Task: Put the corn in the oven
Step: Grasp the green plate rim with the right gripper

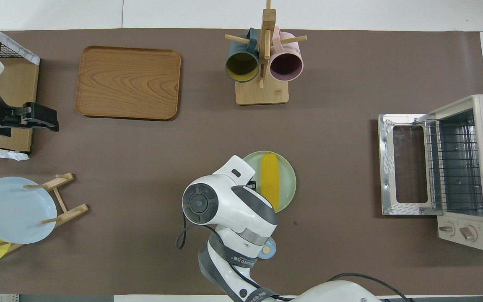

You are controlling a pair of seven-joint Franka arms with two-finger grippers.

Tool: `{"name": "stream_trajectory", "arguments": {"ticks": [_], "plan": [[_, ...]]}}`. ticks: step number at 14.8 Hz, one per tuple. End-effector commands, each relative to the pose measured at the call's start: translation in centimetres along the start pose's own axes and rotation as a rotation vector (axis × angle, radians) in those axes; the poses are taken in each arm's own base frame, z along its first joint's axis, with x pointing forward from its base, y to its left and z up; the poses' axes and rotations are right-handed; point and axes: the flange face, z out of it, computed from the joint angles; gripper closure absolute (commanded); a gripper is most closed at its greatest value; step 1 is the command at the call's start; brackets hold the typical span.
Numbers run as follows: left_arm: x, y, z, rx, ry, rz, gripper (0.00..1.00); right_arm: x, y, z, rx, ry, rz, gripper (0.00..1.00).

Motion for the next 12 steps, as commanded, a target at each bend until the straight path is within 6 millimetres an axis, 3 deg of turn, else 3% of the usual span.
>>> {"name": "stream_trajectory", "arguments": {"ticks": [1, 4, 7, 10, 12], "plan": [[0.6, -0.3, 0.8, 0.003, 0.034, 0.011, 0.00, -0.4, 0.5, -0.6, -0.001, 0.016, 0.021, 1.00], [0.2, -0.1, 0.6, 0.004, 0.019, 0.018, 0.00, 0.9, 1.1, -1.8, -0.049, 0.005, -0.037, 1.00], [-1.0, -0.1, -0.5, -0.010, -0.017, 0.018, 0.00, 4.3, 3.4, -6.1, -0.142, -0.022, -0.104, 1.00], [-1.6, -0.1, -2.0, -0.038, -0.038, 0.014, 0.00, 7.0, 10.5, -8.0, -0.169, -0.056, -0.077, 1.00], [-1.6, 0.0, -2.0, -0.038, -0.033, 0.014, 0.00, 7.3, 14.9, -8.8, -0.174, -0.062, -0.025, 1.00]]}}
